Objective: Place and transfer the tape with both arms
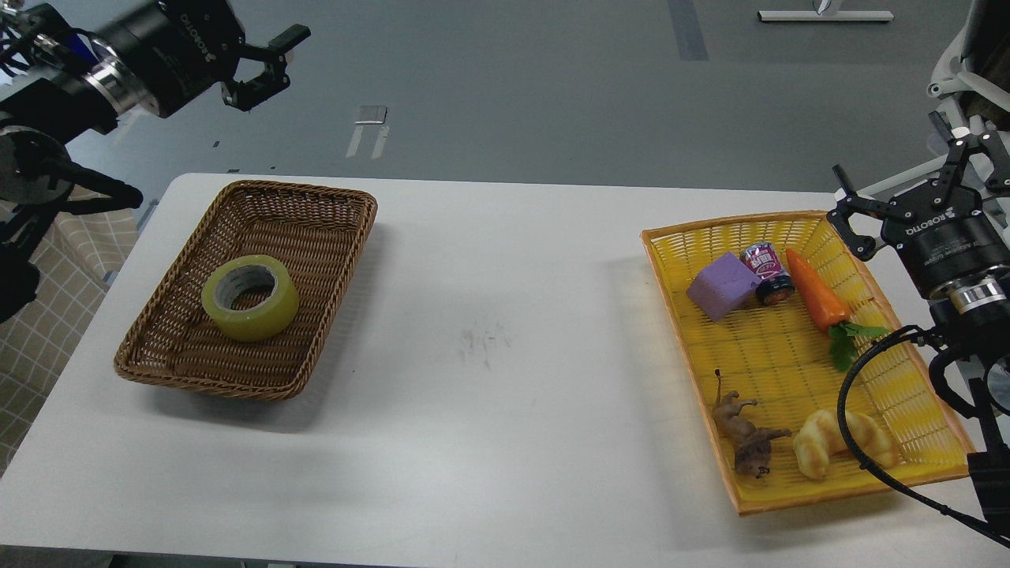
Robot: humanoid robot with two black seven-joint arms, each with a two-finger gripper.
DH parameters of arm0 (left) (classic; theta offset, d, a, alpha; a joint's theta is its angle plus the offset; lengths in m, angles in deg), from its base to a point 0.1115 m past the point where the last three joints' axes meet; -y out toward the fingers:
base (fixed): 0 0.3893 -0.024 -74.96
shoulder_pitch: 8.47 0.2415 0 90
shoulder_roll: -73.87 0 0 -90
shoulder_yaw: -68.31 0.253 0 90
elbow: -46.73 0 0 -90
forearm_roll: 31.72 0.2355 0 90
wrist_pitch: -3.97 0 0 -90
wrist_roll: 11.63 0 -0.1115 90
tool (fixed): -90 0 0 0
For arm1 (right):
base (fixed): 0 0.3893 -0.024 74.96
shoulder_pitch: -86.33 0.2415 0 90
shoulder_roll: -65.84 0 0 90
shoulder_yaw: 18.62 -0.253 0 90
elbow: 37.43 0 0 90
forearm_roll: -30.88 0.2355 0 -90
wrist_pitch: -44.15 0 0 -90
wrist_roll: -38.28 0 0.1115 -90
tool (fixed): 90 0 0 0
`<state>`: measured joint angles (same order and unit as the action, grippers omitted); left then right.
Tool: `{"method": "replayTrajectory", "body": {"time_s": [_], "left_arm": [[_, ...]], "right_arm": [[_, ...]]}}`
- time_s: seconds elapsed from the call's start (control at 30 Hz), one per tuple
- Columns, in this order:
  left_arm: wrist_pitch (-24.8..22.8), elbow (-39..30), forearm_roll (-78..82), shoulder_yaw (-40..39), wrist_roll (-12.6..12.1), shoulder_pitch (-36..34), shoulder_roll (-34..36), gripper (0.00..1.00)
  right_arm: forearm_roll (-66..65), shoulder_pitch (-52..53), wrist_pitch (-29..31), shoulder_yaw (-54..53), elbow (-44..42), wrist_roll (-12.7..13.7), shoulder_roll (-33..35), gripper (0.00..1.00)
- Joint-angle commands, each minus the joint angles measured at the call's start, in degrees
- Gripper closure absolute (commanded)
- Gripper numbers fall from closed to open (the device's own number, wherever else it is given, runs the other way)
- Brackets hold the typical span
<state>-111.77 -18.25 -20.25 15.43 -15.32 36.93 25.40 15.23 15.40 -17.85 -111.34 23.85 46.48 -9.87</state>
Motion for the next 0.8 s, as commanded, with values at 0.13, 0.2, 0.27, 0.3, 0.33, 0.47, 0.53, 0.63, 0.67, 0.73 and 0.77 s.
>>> {"method": "replayTrajectory", "body": {"time_s": [0.13, 0.2, 0.27, 0.3, 0.33, 0.47, 0.53, 0.63, 0.67, 0.73, 0.77], "left_arm": [[-1.1, 0.6, 0.2, -2.0, 0.0, 5.3, -9.6, 0.02], [-1.2, 0.6, 0.2, -3.4, 0.1, 6.8, -11.3, 0.02], [-1.3, 0.7, 0.4, -4.5, 0.1, 8.1, -12.9, 0.02], [-1.3, 0.7, 0.3, -4.9, 0.1, 9.1, -13.8, 0.02], [-1.4, 0.7, 0.4, -5.0, 0.1, 9.4, -14.3, 0.02], [-1.5, 0.8, 0.7, -5.0, 1.9, 11.2, -16.2, 0.02], [-1.4, 0.9, 0.7, -5.0, 2.7, 11.7, -16.5, 0.02], [-1.4, 1.1, 0.7, -5.0, 4.1, 12.3, -17.1, 0.02], [-1.5, 1.3, 0.7, -5.0, 4.2, 12.3, -17.1, 0.02], [-1.5, 2.0, 0.7, -5.0, 4.4, 12.3, -17.2, 0.02], [-1.5, 2.1, 0.7, -5.0, 4.4, 12.3, -17.2, 0.02]], "right_arm": [[-0.1, 3.9, 0.0, 0.0, 0.2, 0.4, 0.0, 0.00], [-0.2, 5.4, 0.0, 0.4, 0.2, 0.5, 0.4, 0.00], [-0.3, 6.5, 0.0, 0.7, 0.2, 0.5, 0.4, 0.00], [-0.3, 6.8, 0.0, 0.8, 0.2, 0.5, 0.5, 0.00], [-0.3, 6.9, 0.0, 0.9, 0.2, 0.5, 0.5, 0.00], [-0.4, 8.0, 0.0, 1.9, 0.2, 0.5, 0.5, 0.00], [-0.4, 8.6, 0.0, 3.0, 0.2, 0.5, 0.5, 0.00], [-0.4, 9.1, 0.0, 4.3, 0.1, 0.6, 0.4, 0.00], [-0.4, 9.0, 0.0, 4.3, 0.1, 0.5, 0.4, 0.00], [-0.4, 9.0, 0.0, 4.4, 0.0, 0.5, 0.3, 0.00], [-0.4, 9.0, 0.0, 4.5, 0.0, 0.6, 0.4, 0.00]]}}
